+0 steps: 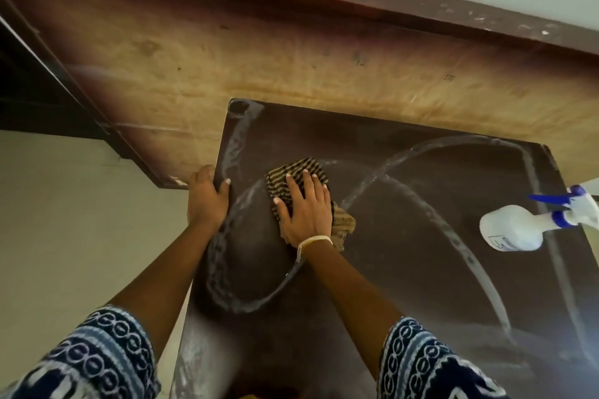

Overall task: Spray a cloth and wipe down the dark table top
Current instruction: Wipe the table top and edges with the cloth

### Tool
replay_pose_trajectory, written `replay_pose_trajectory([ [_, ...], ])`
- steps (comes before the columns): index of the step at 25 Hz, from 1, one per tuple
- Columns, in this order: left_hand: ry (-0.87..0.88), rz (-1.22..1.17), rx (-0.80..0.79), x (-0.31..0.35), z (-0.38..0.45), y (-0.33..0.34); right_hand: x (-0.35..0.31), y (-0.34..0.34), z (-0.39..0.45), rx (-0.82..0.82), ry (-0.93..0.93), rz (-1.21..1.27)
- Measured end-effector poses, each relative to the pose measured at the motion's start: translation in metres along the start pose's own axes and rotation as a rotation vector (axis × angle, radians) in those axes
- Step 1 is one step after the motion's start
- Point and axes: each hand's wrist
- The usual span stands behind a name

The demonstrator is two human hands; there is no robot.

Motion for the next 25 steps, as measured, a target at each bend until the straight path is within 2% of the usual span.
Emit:
replay_pose_trajectory([
  [5, -0.340, -0.272, -0.011, -0.008, 0.012, 0.015, 0.008, 0.008, 0.064, -0.037, -0.237, -0.136],
  [8, -0.343, -0.362, 0.016, -0.016, 0.014, 0.020, -0.004, 0.003, 0.133, -0.023, -0.165, -0.102],
  [11, -0.284, -0.452, 0.023, -0.030, 0.014, 0.022, -0.025, 0.006, 0.147, -0.020, -0.121, -0.111],
  [13, -0.273, -0.490, 0.008, -0.034, 0.015, 0.023, -0.033, 0.009, 0.120, -0.058, -0.296, -0.129],
  [16, -0.278, -0.552, -0.019, -0.034, 0.016, 0.021, -0.036, 0.020, 0.064, -0.140, -0.658, -0.181],
  [18, -0.269, -0.555, -0.024, -0.033, 0.016, 0.021, -0.038, 0.020, 0.075, -0.145, -0.804, -0.210],
  [20, -0.249, -0.530, -0.014, -0.034, 0.015, 0.023, -0.042, 0.016, 0.113, -0.093, -0.731, -0.227],
  [25, -0.266, -0.530, -0.012, -0.037, 0.013, 0.027, -0.044, 0.012, 0.185, 0.024, -0.103, -0.129],
])
Point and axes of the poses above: each hand's wrist, its own z-axis towards the middle knuckle, its own y-axis out of the palm, x = y × z, and after that the axes turned 7 degrees about y, right-handed
